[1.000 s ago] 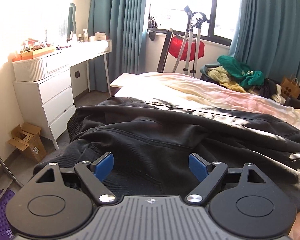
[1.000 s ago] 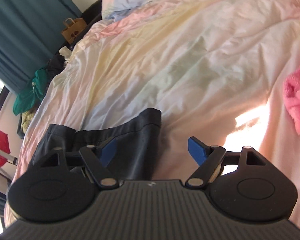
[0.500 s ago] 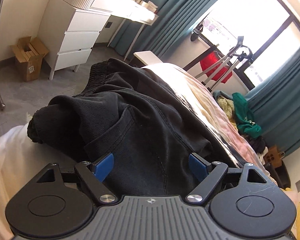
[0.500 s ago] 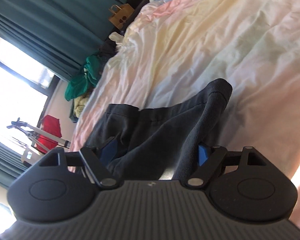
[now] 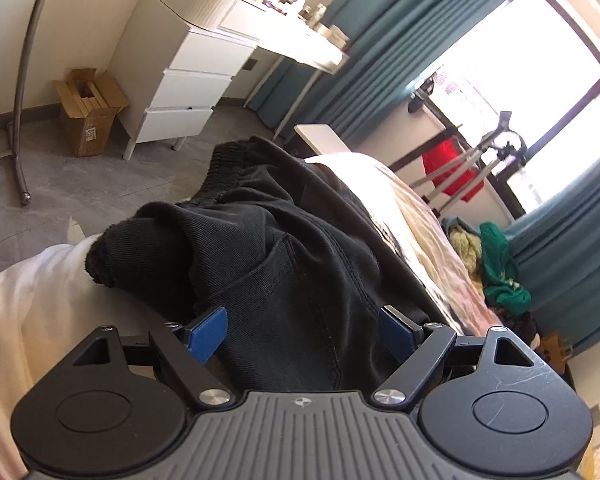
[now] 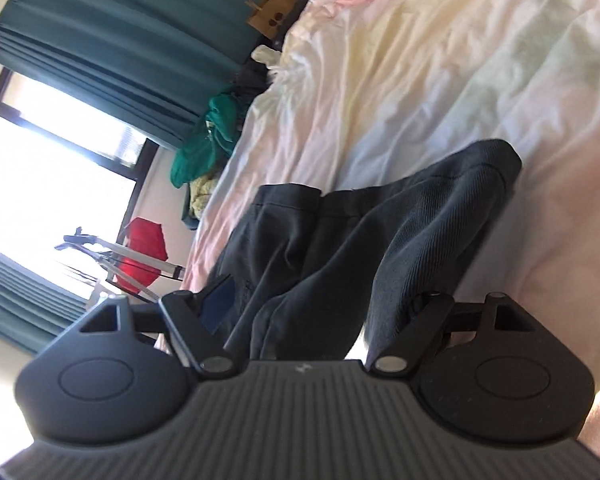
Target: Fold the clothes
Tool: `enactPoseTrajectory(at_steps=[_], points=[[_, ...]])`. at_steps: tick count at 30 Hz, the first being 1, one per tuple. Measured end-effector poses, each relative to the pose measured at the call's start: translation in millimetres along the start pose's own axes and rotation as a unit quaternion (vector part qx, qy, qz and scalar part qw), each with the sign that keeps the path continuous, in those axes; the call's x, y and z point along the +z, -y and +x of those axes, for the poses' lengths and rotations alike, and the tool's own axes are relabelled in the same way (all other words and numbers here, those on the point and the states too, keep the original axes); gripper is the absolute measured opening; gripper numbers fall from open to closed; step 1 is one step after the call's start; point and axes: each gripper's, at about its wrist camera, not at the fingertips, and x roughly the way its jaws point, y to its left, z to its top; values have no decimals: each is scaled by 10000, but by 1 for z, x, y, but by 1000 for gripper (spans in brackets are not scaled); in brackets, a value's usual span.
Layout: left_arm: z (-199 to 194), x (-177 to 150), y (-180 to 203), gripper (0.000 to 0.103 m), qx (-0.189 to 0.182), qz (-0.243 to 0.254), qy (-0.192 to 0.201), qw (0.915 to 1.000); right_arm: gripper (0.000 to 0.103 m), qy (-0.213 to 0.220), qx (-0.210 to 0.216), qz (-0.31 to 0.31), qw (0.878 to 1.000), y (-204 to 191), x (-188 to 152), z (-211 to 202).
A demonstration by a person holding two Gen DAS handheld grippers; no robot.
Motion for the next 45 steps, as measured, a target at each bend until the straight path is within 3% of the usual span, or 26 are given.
enactPoseTrajectory(at_steps=[4,6,8,13,18,20,22,27,28,31,34,39,45], points=[[-24,4,-14,91,57,-530,590,9968,52,-280,-479,-111,9984,1,-2,8],[-29,6,-22,91,105,-796,635,9947,23,-217,-687,-38,9974,5,-1,7],[-29,7,-29,91,201,-1025,580,9928,7,9,-818,77,9966,9,-1,1],[-20,11,-46,91,349,-1455,218,9885,6,363,-637,246,9970,11,1,-11],[15,4,-56,90,-94,-1663,-621,9841,6,442,-645,248,9966,7,1,-10],[35,1,-59,84,-282,-1809,-1078,9772,6,452,-661,256,9965,7,1,-9],[47,-1,-61,74,-446,-1985,-1264,9709,6,475,-677,286,9962,6,1,-6],[61,5,-62,70,-717,-1988,-1096,9712,6,621,-691,21,9957,-5,-1,-5],[65,5,-65,60,-738,-2027,-1111,9701,6,652,-698,-74,9954,-8,-2,-4],[71,2,-73,12,-912,-2062,-1083,9682,6,744,-732,-262,9942,-14,-3,-4],[58,8,-71,9,-1221,-1602,-611,9776,6,904,-644,-286,9934,-17,-3,-9],[25,7,-65,6,-1403,-1358,17,9808,6,1201,-489,-335,9910,-22,-2,-27],[-27,12,-44,6,-1670,-1193,777,9756,5,1356,-399,-194,9898,-21,-2,-55]])
